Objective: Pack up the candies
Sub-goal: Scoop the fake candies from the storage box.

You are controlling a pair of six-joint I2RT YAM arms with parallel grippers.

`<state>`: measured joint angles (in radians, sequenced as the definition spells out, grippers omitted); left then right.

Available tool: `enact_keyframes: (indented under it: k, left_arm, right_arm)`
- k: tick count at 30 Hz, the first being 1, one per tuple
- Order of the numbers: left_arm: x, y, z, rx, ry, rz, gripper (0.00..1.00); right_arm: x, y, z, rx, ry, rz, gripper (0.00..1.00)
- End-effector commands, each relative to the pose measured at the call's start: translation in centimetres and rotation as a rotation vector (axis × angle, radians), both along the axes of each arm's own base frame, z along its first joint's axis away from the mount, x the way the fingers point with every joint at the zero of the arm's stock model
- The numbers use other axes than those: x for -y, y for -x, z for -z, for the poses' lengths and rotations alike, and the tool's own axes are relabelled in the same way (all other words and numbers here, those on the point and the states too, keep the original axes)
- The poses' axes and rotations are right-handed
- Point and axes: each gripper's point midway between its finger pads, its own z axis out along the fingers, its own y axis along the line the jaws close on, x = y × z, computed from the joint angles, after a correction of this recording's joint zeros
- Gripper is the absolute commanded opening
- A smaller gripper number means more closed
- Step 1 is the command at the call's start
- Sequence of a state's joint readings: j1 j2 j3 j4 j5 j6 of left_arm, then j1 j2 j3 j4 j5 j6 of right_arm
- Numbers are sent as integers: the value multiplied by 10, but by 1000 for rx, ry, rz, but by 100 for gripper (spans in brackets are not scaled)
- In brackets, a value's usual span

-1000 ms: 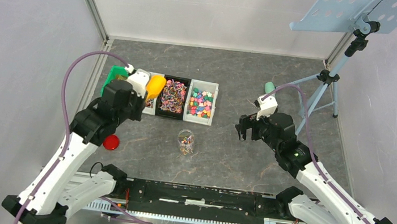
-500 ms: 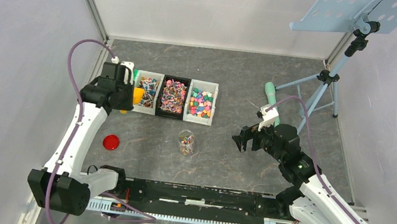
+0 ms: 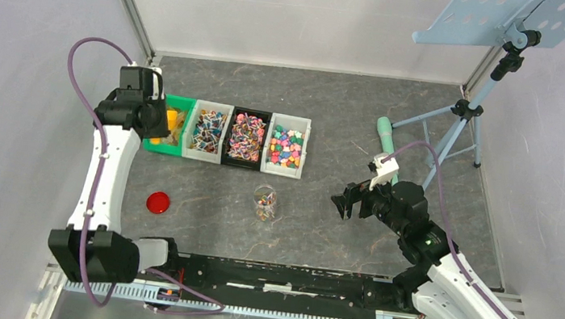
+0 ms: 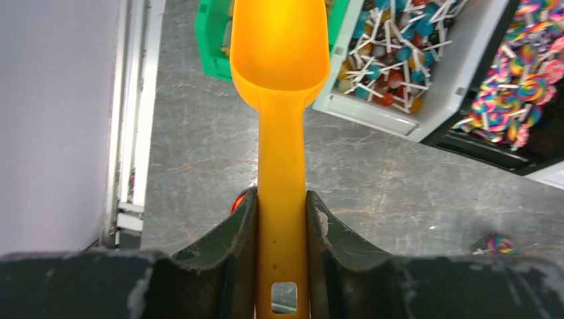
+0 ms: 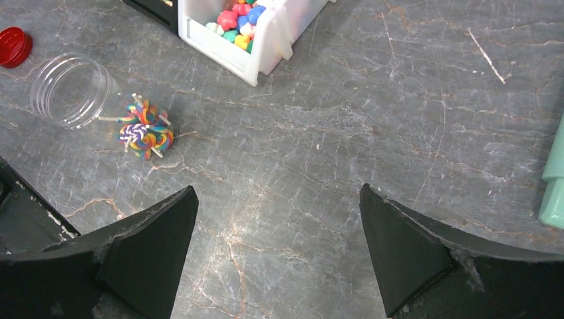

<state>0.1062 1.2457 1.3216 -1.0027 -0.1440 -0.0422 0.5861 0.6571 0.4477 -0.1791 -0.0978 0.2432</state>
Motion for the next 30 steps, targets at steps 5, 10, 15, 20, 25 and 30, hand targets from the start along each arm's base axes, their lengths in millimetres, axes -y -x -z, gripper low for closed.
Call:
enact_keyframes:
  k: [5, 10, 15, 20, 25, 30]
  left_arm:
    - [-32, -1, -16, -92, -156, 24, 2]
    - [-25, -3, -2, -154, -115, 107, 2]
    - [-11, -12, -4, -179, -36, 179, 2]
    - [-14, -16, 5, -257, -17, 117, 2]
    - [-27, -13, 8, -300, -82, 102, 2]
    - [-30, -13, 21, -351, -80, 79, 2]
  right_arm:
    - [-11, 7, -5, -22, -56, -50, 98]
    - [-11, 11, -11, -19, -39, -76, 98]
    - [-8, 17, -12, -23, -35, -85, 98]
    - [1, 19, -15, -18, 3, -63, 98]
    - [3, 16, -22, 4, 1, -46, 98]
    - [6, 11, -13, -14, 15, -15, 98]
